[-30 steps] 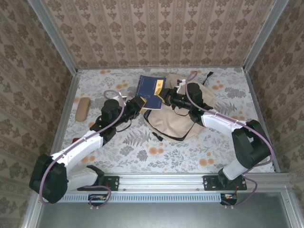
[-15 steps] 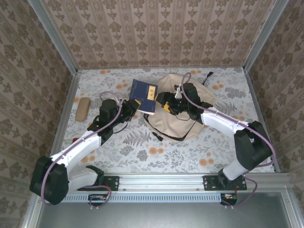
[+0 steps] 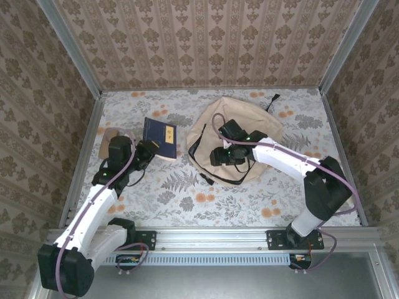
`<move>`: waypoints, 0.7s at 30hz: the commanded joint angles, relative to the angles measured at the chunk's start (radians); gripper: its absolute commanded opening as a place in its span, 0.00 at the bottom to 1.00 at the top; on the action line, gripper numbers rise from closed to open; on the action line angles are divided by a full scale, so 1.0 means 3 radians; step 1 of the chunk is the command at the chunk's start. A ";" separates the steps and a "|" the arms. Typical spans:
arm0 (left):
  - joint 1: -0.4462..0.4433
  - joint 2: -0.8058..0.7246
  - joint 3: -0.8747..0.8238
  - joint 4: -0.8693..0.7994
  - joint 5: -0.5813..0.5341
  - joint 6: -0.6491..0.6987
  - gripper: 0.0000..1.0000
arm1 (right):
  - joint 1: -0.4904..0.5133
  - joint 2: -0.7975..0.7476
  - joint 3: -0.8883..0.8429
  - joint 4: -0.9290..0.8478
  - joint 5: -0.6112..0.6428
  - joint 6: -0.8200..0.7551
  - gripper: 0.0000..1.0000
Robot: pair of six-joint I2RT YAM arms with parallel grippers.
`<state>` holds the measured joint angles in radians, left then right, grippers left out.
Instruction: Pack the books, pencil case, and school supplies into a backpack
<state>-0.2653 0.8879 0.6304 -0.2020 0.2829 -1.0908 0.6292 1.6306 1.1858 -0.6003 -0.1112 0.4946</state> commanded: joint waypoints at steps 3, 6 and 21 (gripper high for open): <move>0.0066 -0.0040 0.0062 -0.0124 0.0189 0.0180 0.05 | 0.0039 0.0223 0.0204 -0.0244 0.0033 -0.0176 0.53; 0.0073 -0.0005 0.0062 -0.0119 0.0249 0.0187 0.05 | 0.0039 0.0246 0.0234 -0.0253 0.0064 -0.0177 0.43; -0.0134 0.0087 0.0046 -0.0156 0.0412 0.0241 0.04 | -0.0308 -0.0344 0.0700 -0.0007 0.0570 0.0048 0.02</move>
<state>-0.2878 0.9195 0.6304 -0.2565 0.3737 -1.0569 0.5629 1.5837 1.3376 -0.6525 0.0044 0.4755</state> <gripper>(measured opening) 0.126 0.065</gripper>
